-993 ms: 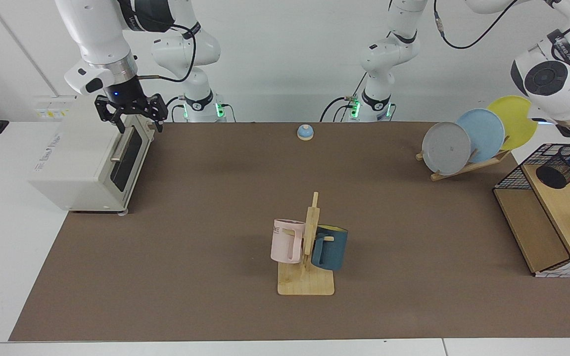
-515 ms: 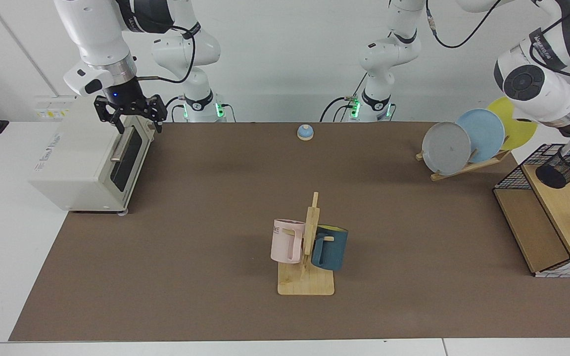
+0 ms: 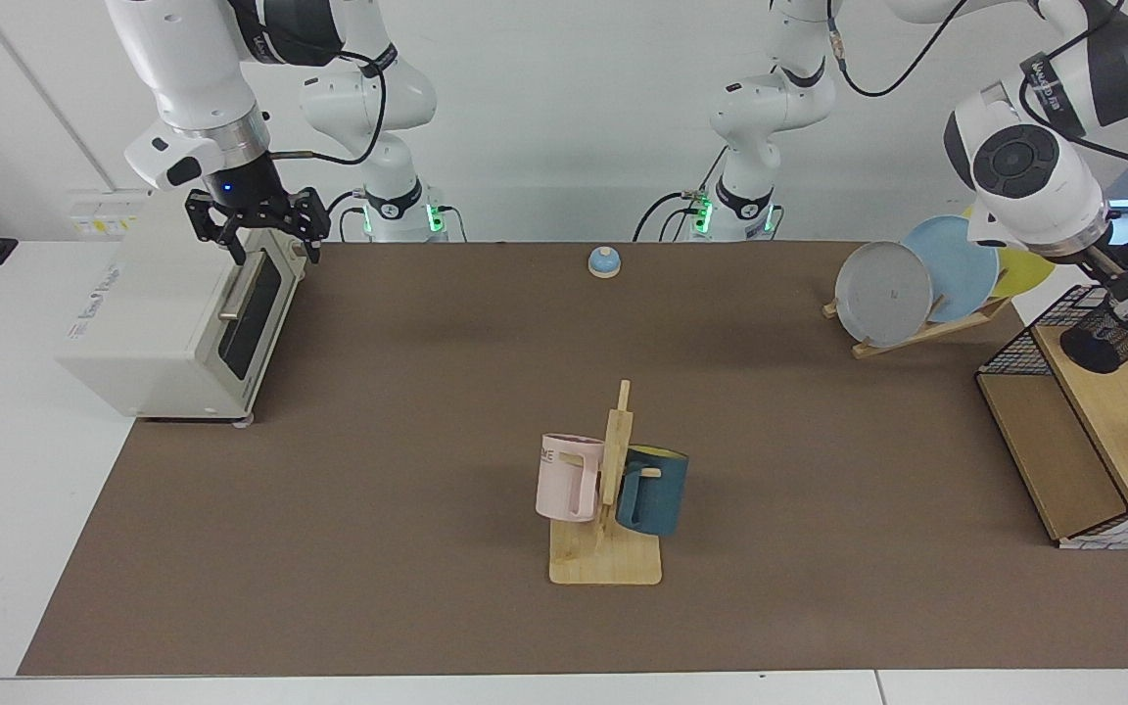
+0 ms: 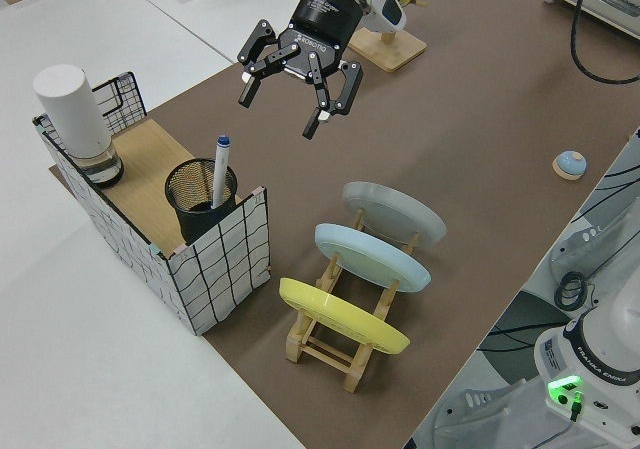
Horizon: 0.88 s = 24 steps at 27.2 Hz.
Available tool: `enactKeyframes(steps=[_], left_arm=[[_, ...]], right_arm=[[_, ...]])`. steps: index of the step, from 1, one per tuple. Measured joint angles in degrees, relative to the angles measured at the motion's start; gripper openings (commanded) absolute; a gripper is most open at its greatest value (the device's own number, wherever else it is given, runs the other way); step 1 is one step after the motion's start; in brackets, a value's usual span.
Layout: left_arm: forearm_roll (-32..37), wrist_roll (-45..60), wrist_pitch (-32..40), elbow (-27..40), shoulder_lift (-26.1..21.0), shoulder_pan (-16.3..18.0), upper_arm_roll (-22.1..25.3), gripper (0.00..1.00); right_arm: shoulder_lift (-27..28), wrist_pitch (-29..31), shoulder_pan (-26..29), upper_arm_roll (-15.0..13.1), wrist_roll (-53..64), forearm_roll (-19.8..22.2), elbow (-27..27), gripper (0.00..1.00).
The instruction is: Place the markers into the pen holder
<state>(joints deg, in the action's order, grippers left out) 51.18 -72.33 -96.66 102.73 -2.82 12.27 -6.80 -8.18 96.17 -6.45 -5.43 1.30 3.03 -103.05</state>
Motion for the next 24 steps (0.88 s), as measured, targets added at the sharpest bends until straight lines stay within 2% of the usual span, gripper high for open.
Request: enactKeyframes(steps=[7, 17, 24], left_arm=[[-11.41, 12.25, 3.05, 0.01, -0.05, -0.37, -0.16, 1.0], [-23.32, 28.59, 5.41, 0.02, -0.08, -4.07, -0.45, 1.0], [-35.81, 45.68, 5.42, 0.01, -0.09, -4.74, -0.56, 1.0]], right_arm=[[0.0, 0.0, 0.0, 0.0, 0.0, 0.0, 0.0, 1.0], [0.0, 0.0, 0.0, 0.0, 0.0, 0.0, 0.0, 1.0], [0.0, 0.0, 0.01, 0.0, 0.0, 0.0, 0.0, 1.0]])
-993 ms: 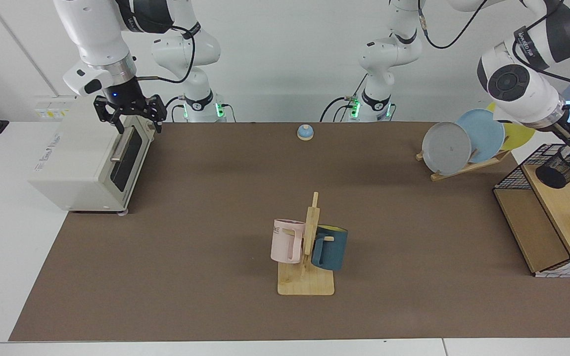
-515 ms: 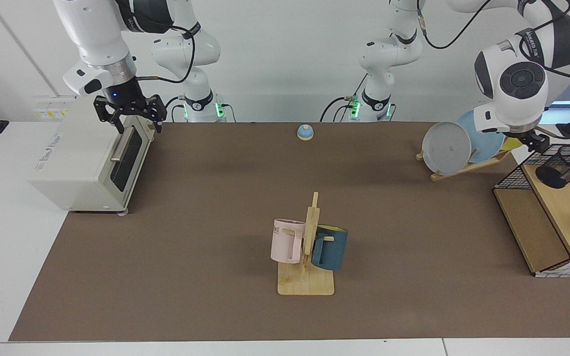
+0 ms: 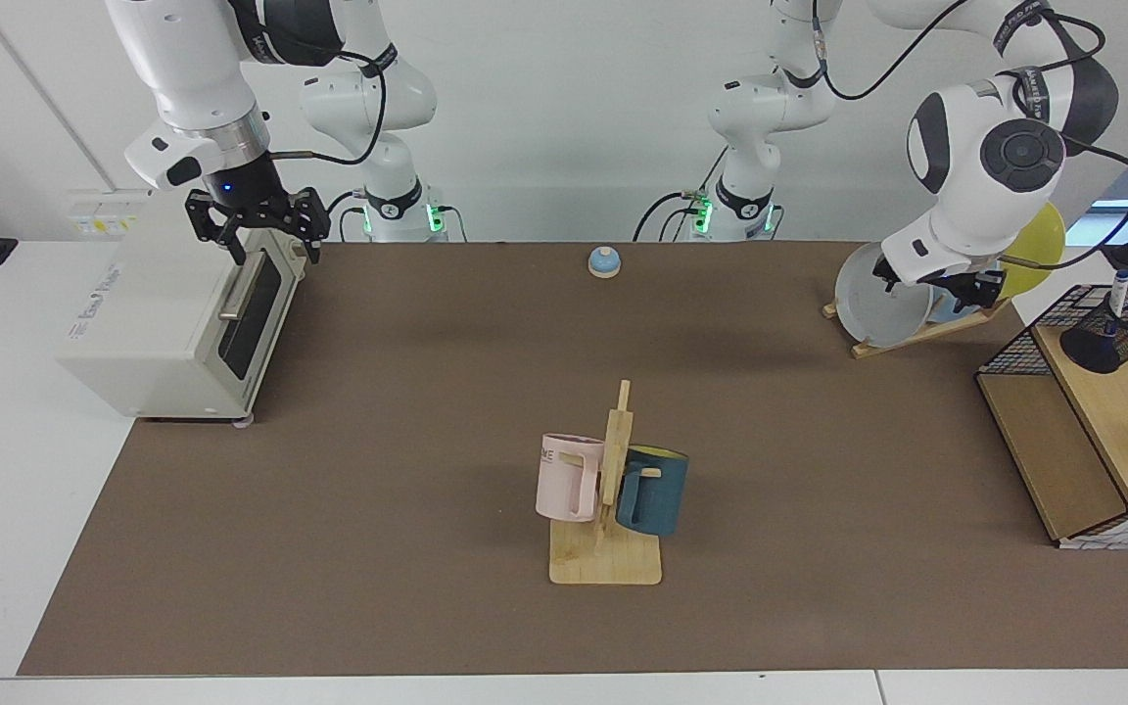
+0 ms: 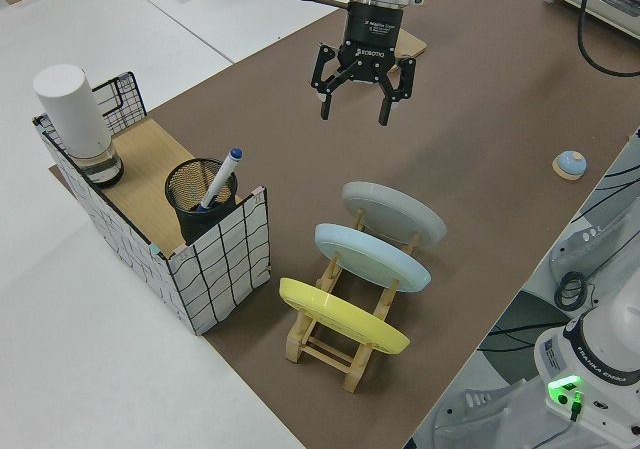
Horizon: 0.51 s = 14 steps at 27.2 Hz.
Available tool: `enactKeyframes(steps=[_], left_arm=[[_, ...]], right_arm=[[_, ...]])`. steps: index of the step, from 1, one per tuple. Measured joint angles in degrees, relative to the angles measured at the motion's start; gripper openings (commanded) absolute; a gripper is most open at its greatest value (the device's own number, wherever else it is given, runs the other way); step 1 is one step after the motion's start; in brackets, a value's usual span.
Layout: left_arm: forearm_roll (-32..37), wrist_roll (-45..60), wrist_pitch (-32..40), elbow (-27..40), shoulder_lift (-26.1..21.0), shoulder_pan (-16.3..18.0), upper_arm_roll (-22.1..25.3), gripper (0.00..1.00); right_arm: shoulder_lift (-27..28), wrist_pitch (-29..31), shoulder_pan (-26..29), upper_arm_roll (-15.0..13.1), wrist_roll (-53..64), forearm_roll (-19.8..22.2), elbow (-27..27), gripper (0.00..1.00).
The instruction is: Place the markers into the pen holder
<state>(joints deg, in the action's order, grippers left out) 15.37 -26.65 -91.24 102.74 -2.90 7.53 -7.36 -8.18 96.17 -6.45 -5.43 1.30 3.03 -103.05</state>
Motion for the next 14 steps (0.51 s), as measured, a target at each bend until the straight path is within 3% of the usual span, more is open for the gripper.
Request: enactKeyframes(steps=[8, 14], left_arm=[[-6.84, 22.81, -1.61, -0.08, 0.0, -1.84, -0.1, 1.0], [-11.87, 32.97, -2.53, -0.32, 0.0, -2.55, -0.02, 1.0]], right_arm=[[0.0, 0.0, 0.0, 0.0, 0.0, 0.0, 0.0, 1.0], [0.0, 0.0, 0.0, 0.0, 0.0, 0.0, 0.0, 1.0]])
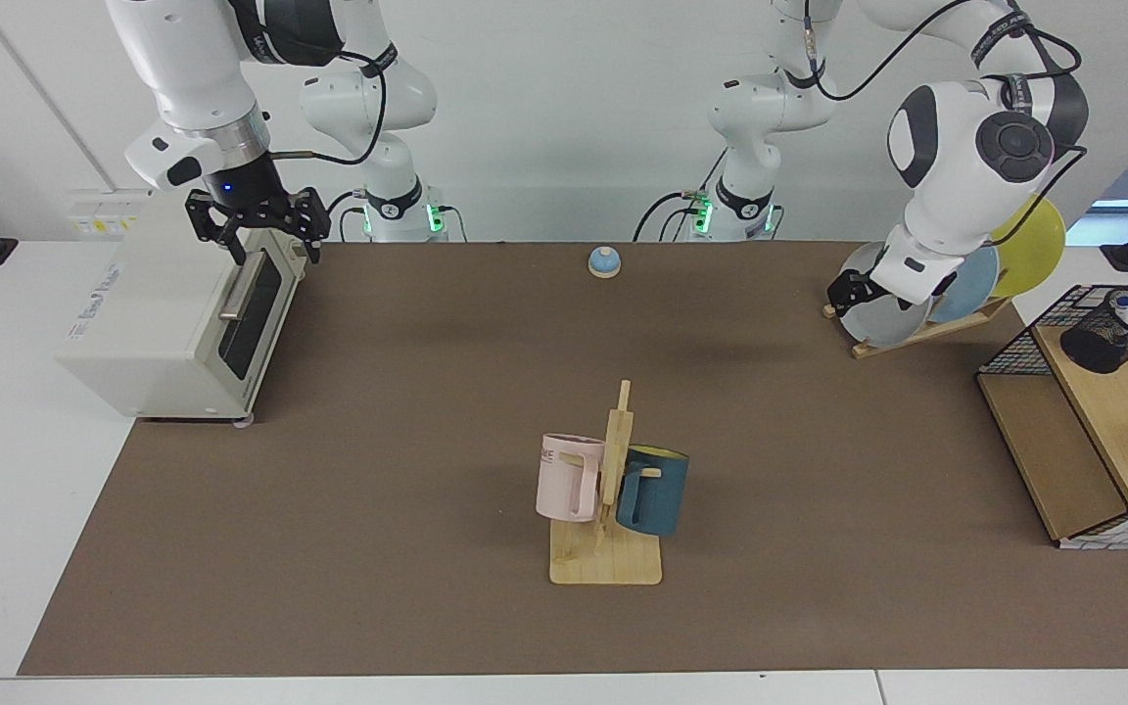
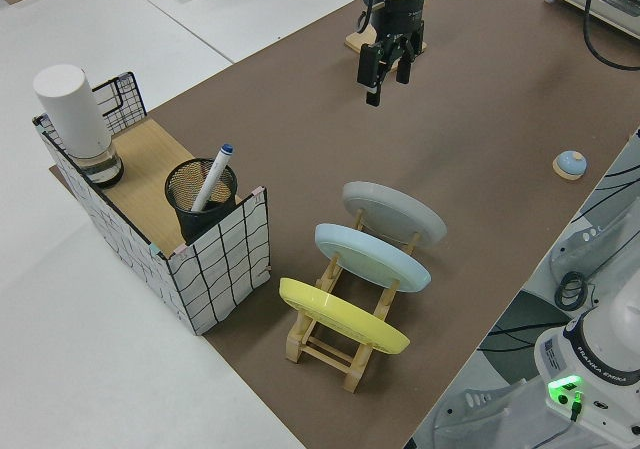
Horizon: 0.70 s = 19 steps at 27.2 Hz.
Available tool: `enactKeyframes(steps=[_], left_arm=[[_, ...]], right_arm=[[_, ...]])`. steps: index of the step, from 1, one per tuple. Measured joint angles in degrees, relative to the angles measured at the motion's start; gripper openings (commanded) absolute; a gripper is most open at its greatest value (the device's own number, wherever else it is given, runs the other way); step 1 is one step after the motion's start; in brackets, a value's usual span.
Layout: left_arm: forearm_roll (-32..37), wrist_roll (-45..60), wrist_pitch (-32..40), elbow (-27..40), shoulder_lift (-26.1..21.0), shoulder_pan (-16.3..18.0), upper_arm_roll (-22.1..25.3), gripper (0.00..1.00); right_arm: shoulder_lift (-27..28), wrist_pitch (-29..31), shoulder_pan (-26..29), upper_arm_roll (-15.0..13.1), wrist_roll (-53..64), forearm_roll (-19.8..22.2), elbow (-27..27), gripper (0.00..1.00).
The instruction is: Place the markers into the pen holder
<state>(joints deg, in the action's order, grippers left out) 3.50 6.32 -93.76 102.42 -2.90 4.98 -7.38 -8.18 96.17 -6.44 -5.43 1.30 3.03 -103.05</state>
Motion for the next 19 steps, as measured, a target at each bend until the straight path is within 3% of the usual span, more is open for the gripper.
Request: enactKeyframes(steps=[9, 19], left_arm=[[-3.95, 2.17, -3.69, -0.42, 0.33, 0.41, 0.6, 1.0], [-3.96, -12.17, -6.46, -0.7, 2.09, 0.58, 1.16, 1.0]], right_arm=[[0.0, 0.0, 0.0, 0.0, 0.0, 0.0, 0.0, 1.0], [0.0, 0.0, 0.0, 0.0, 0.0, 0.0, 0.0, 1.0]])
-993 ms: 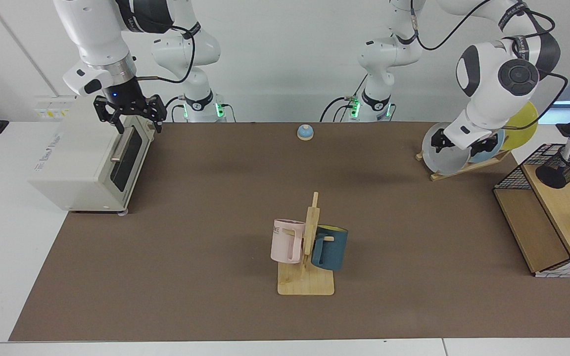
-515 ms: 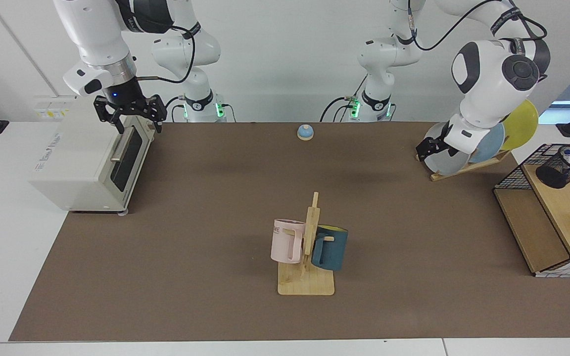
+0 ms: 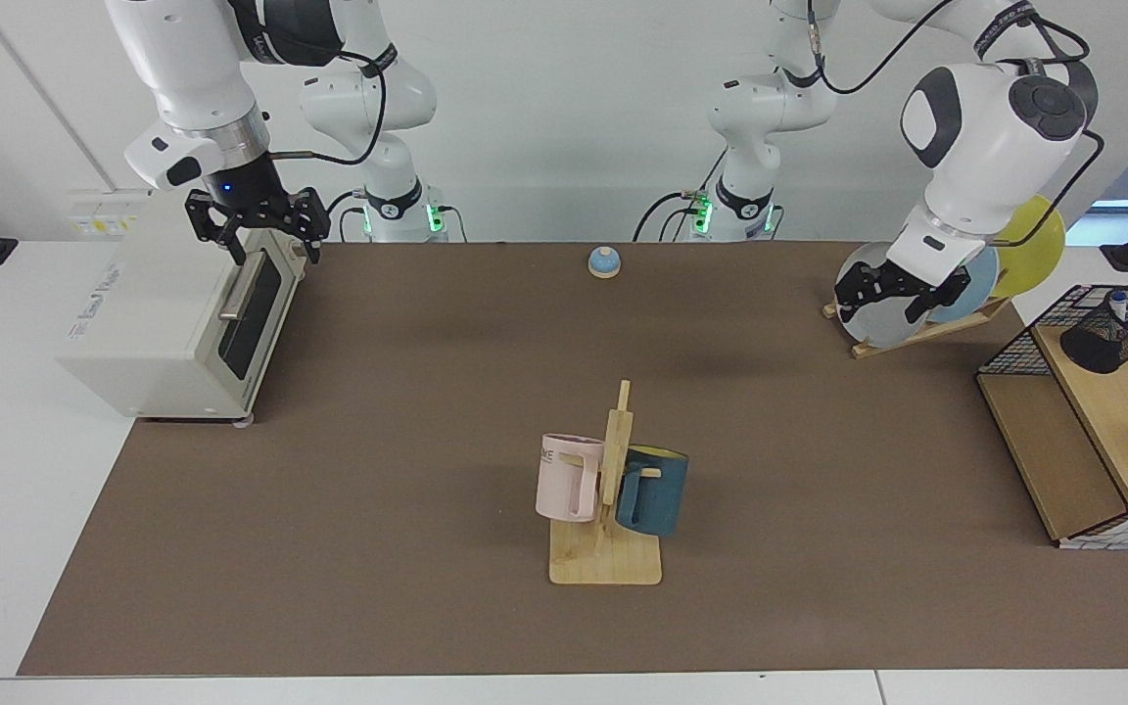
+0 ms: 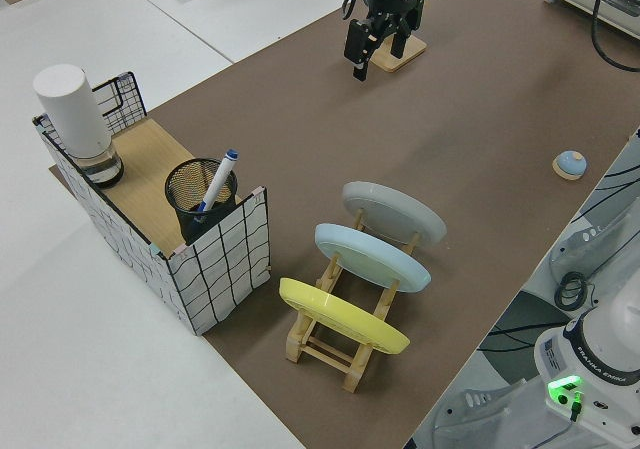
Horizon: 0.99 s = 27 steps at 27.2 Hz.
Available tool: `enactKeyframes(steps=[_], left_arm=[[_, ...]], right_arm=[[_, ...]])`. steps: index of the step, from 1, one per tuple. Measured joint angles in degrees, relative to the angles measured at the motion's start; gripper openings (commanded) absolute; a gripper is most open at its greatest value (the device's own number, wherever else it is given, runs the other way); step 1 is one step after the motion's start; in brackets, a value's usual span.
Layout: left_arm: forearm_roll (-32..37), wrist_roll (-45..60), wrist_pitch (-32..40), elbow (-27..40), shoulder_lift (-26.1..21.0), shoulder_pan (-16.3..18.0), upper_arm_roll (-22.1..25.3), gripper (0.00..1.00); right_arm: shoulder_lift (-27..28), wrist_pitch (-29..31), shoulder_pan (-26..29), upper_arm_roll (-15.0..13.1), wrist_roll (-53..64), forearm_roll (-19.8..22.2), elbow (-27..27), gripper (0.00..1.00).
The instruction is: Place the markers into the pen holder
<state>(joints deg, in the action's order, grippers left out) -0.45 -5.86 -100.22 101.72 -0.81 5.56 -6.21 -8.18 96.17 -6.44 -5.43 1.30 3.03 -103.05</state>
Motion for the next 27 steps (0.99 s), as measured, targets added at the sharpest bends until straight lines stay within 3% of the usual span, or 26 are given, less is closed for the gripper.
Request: enactKeyframes(steps=[16, 27], left_arm=[[0.4, -1.22, 1.94, -0.19, 6.48, 0.89, -0.26, 1.0], [0.41, 1.19, 5.41, -0.09, 7.08, 0.95, -0.09, 1.0]], right_arm=[[0.0, 0.0, 0.0, 0.0, 0.0, 0.0, 0.0, 1.0], [0.0, 0.0, 0.0, 0.0, 0.0, 0.0, 0.0, 1.0]])
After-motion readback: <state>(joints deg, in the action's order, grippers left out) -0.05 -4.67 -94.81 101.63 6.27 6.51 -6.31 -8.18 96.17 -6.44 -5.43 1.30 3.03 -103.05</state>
